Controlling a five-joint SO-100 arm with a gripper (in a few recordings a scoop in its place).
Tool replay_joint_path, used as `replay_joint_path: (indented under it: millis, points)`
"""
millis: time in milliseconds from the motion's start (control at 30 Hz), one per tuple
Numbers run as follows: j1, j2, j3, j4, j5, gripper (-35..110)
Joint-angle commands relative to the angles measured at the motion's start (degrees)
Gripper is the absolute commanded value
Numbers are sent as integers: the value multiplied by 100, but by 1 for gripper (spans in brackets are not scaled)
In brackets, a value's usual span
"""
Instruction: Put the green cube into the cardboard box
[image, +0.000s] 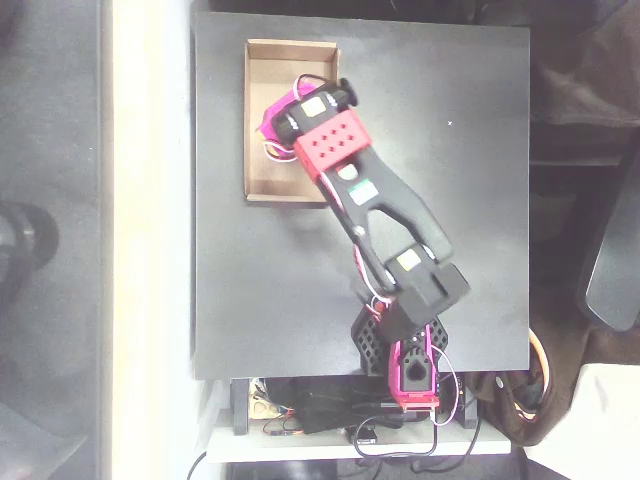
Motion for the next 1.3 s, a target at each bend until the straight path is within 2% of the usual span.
replay_joint_path:
  millis: [0,167,500,800,1000,1267]
  points:
    - [-70,1028,-176,44,70,31]
    - [53,2197,-114,44,70,31]
    - [1283,3920,-97,44,70,31]
    - [2619,4553,-79,44,70,30]
    - [3103,4553,185,53,70,30]
    - [3445,5238,1564,44,70,17]
